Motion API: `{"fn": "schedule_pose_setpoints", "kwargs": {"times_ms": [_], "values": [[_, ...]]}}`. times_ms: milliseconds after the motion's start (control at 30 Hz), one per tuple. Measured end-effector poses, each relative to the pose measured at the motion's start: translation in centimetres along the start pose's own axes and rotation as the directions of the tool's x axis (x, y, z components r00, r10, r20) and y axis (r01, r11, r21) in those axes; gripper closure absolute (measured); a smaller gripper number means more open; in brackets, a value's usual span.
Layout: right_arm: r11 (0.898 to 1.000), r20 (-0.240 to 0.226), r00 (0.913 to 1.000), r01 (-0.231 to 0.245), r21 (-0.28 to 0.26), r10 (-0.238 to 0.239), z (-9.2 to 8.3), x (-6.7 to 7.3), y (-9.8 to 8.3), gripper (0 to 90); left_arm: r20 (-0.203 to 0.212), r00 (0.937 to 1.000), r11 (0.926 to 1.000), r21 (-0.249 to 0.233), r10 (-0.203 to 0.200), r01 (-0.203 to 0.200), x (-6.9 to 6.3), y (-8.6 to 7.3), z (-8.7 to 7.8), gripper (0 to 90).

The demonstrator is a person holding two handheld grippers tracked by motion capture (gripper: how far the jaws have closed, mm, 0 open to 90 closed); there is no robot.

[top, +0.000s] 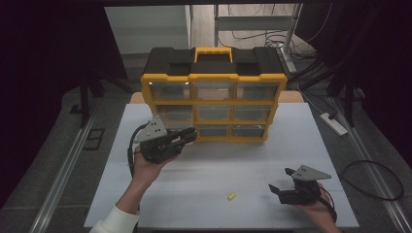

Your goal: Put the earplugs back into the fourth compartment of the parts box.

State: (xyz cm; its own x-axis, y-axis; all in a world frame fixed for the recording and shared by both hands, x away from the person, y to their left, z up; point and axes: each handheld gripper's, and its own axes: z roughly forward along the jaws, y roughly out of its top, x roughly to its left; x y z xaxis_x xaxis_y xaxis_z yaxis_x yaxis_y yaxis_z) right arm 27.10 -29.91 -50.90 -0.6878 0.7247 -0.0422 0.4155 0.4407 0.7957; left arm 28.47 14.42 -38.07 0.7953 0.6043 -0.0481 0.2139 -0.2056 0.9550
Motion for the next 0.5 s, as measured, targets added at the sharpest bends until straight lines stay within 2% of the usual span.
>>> {"fn": "schedule_pose_setpoints", "kwargs": {"times_ms": [500], "values": [[1.0, 0.0, 1.0, -0.003, -0.003, 0.003, 0.0, 0.0, 0.0, 14.6, -0.089, 0.9955, 0.9994, -0.018, -0.031, 0.029, 2.3, -0.2, -1.2, 79.2]]}}
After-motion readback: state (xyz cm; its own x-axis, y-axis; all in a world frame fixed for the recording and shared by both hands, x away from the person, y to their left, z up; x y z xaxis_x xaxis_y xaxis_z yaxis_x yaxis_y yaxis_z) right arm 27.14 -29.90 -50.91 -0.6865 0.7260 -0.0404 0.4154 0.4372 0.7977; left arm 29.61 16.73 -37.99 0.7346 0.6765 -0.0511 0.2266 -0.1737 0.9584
